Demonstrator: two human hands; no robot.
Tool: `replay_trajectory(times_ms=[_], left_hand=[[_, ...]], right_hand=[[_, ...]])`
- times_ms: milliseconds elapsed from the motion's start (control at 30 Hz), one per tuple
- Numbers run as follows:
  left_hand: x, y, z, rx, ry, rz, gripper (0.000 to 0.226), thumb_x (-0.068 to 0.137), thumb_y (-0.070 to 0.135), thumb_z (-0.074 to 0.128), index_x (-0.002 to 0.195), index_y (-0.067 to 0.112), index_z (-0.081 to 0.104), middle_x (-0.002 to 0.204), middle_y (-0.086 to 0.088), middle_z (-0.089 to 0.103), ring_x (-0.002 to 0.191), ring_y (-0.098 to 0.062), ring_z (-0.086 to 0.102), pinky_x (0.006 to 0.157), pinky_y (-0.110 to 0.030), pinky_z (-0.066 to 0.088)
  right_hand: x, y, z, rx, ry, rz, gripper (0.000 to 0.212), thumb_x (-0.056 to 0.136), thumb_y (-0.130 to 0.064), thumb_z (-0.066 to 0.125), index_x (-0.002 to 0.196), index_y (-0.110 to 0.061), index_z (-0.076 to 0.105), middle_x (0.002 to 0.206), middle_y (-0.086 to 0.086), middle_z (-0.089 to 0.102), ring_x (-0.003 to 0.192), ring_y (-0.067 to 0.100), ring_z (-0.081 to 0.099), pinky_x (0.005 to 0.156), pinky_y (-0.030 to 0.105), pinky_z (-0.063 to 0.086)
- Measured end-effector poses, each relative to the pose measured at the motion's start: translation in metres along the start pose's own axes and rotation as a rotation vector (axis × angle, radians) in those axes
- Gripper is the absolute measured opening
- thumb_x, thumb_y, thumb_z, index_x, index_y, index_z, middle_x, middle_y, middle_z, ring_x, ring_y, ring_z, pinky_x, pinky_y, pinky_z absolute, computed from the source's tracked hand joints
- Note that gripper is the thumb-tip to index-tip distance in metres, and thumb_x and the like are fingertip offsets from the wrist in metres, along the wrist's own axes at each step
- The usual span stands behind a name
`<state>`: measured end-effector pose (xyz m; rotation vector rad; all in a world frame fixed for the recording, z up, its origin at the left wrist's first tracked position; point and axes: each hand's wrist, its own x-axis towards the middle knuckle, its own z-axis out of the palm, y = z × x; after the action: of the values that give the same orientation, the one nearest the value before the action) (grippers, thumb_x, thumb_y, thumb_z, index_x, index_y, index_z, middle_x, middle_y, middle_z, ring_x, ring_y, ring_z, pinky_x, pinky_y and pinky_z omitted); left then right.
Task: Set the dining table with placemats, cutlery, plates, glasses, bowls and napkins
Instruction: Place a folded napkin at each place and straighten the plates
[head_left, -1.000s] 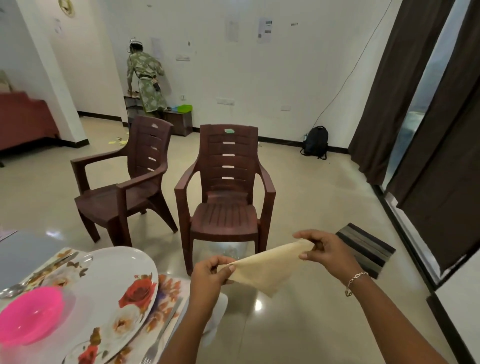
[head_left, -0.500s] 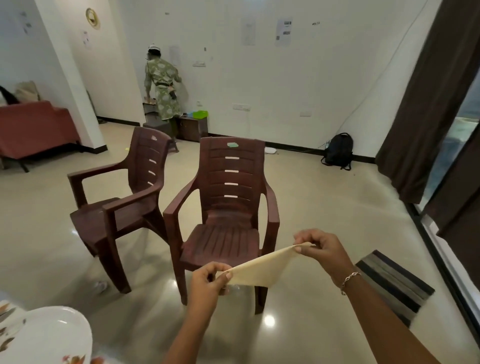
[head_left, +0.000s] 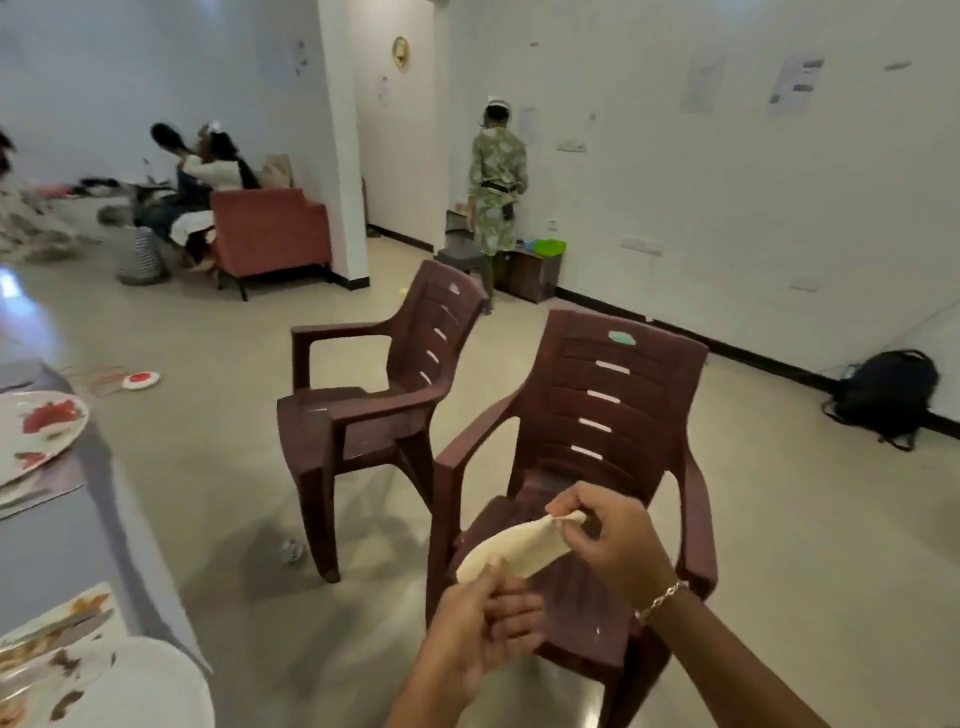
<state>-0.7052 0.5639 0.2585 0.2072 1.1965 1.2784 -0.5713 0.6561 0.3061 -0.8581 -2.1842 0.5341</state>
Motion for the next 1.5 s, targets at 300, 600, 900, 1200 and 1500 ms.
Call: replay_trajectory(times_ms=[300, 600, 900, 1200, 1500], left_hand=[[0.063, 0.103, -0.039, -0.477, 0.130, 0.134, 0.005, 0.093, -0.001, 0.048, 0.091, -0.001, 0.053, 0.063, -0.015, 0.070, 0.052, -0.023, 0.068, 0.044, -0.033, 0.055], [0.093, 0.153, -0.099, -0.571, 0.325, 0.389, 0.012, 0.090, -0.005, 0.050, 0.096, 0.004, 0.055, 0.093, -0.016, 0.066, 0.085, -0.027, 0.063, 0.055, -0.032, 0.059], [0.119, 0.195, -0.129, -0.607, 0.605, 0.613, 0.019, 0.086, -0.008, 0.053, 0.103, 0.001, 0.055, 0.084, -0.013, 0.069, 0.075, -0.025, 0.065, 0.063, -0.034, 0.056], [0.075, 0.194, -0.191, -0.675, 0.988, 0.755, 0.010, 0.090, 0.002, 0.054, 0.097, 0.005, 0.061, 0.068, -0.004, 0.070, 0.057, -0.014, 0.066, 0.051, -0.023, 0.055], [0.021, 0.179, -0.276, -0.771, 1.281, 0.814, 0.008, 0.090, -0.002, 0.056, 0.086, 0.002, 0.061, 0.069, -0.011, 0.068, 0.061, -0.020, 0.064, 0.053, -0.025, 0.055]], right_hand=[[0.064, 0.036, 0.080, -0.076, -0.172, -0.520, 0.009, 0.090, -0.026, 0.051, 0.082, -0.024, 0.054, 0.103, -0.009, 0.060, 0.091, 0.005, 0.059, 0.075, 0.012, 0.047], [0.170, 0.023, 0.154, 0.623, -0.336, 0.342, 0.028, 0.088, 0.004, 0.052, 0.091, -0.021, 0.063, 0.098, 0.001, 0.068, 0.098, 0.016, 0.063, 0.087, 0.023, 0.050], [0.268, -0.021, 0.231, 0.877, -0.879, 0.427, 0.007, 0.084, 0.003, 0.059, 0.087, -0.002, 0.063, 0.074, 0.005, 0.069, 0.059, 0.008, 0.063, 0.050, 0.016, 0.047], [0.294, -0.063, 0.309, 0.877, -1.165, 0.294, 0.011, 0.080, 0.011, 0.060, 0.079, 0.001, 0.064, 0.061, 0.005, 0.067, 0.050, 0.011, 0.060, 0.045, 0.018, 0.045], [0.266, -0.142, 0.411, 0.781, -1.386, 0.267, 0.013, 0.081, 0.012, 0.058, 0.074, 0.002, 0.062, 0.053, 0.003, 0.062, 0.040, 0.007, 0.054, 0.040, 0.016, 0.042]])
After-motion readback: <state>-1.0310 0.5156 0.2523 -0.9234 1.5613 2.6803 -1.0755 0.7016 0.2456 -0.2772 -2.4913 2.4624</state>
